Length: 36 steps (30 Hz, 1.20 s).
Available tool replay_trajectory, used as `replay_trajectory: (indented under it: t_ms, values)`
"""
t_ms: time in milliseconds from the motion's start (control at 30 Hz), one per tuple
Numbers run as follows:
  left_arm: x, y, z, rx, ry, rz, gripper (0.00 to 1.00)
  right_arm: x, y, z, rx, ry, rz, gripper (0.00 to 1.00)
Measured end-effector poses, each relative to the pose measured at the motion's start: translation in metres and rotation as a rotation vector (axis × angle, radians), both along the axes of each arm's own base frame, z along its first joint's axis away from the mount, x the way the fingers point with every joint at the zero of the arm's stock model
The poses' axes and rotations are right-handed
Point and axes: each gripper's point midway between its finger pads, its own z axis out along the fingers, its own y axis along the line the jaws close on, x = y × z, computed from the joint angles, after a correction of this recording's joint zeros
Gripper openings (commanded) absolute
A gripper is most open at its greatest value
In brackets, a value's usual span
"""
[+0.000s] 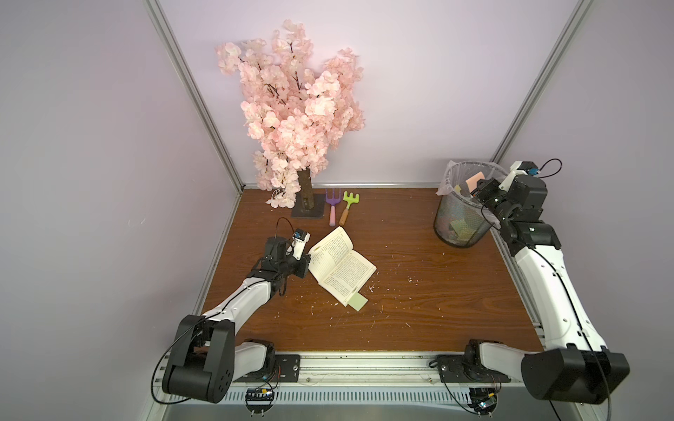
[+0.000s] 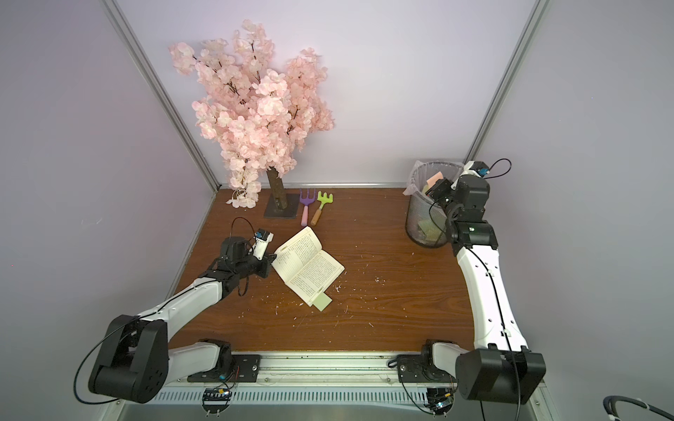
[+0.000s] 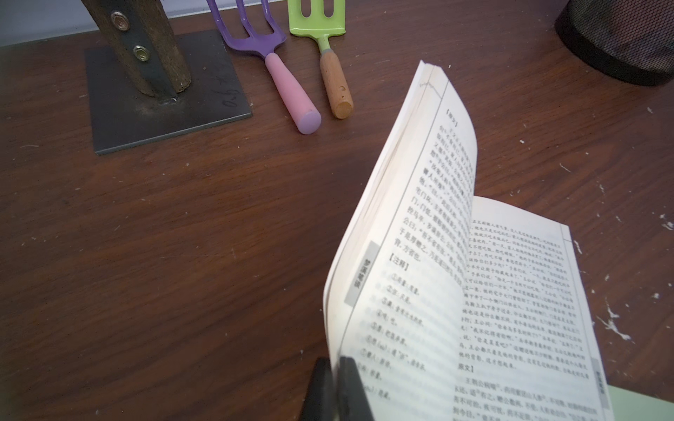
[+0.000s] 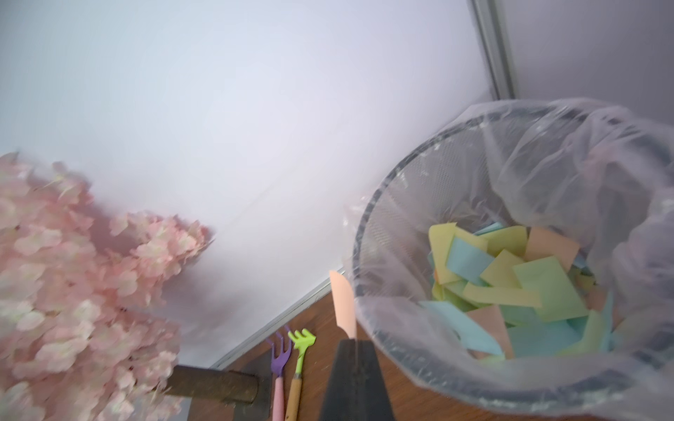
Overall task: Peel off the used sticky note
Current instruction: Place the note in the trash bin, then turn the page of the book at the center of the board.
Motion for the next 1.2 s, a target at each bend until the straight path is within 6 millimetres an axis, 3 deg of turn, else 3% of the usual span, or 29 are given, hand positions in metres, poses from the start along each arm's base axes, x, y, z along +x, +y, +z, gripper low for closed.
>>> replay_trajectory:
  t_ms: [133, 167, 300, 400, 533, 800, 933, 1033, 1133, 1200]
  values:
    - [0.000, 0.000, 0.000, 0.001, 0.000, -0.002, 0.02, 0.025, -0.026, -0.022, -0.016, 0.075, -0.056, 0.00]
    - [0.000, 0.000, 0.000, 0.001, 0.000, -0.002, 0.02, 0.031, -0.030, -0.028, -0.022, 0.095, -0.061, 0.05]
    - [0.000, -0.001, 0.000, 0.001, -0.001, -0.003, 0.02, 0.053, -0.036, -0.051, -0.045, 0.175, -0.064, 0.40]
    - [-0.001, -0.001, 0.001, 0.001, -0.003, -0.004, 0.02, 0.063, -0.038, -0.055, -0.064, 0.201, -0.057, 0.47]
    - [-0.001, -0.001, 0.001, 0.001, -0.003, -0.006, 0.02, 0.064, -0.039, -0.044, -0.087, 0.196, -0.052, 0.54]
    - [-0.001, -0.003, 0.001, 0.001, -0.003, -0.010, 0.02, 0.065, -0.039, 0.013, -0.145, 0.104, -0.047, 0.58]
    - [-0.001, -0.003, 0.001, 0.003, -0.004, -0.012, 0.02, 0.069, -0.032, 0.011, -0.152, 0.116, -0.016, 0.58]
    - [-0.001, -0.003, 0.001, 0.003, -0.005, -0.012, 0.02, 0.070, -0.006, 0.000, -0.148, 0.142, 0.049, 0.58]
    - [-0.001, -0.003, 0.001, 0.004, -0.005, -0.013, 0.02, 0.062, 0.059, -0.013, -0.147, 0.152, 0.187, 0.59]
    - [-0.002, -0.004, 0.001, 0.008, -0.007, -0.018, 0.02, 0.048, 0.115, -0.026, -0.140, 0.150, 0.310, 0.59]
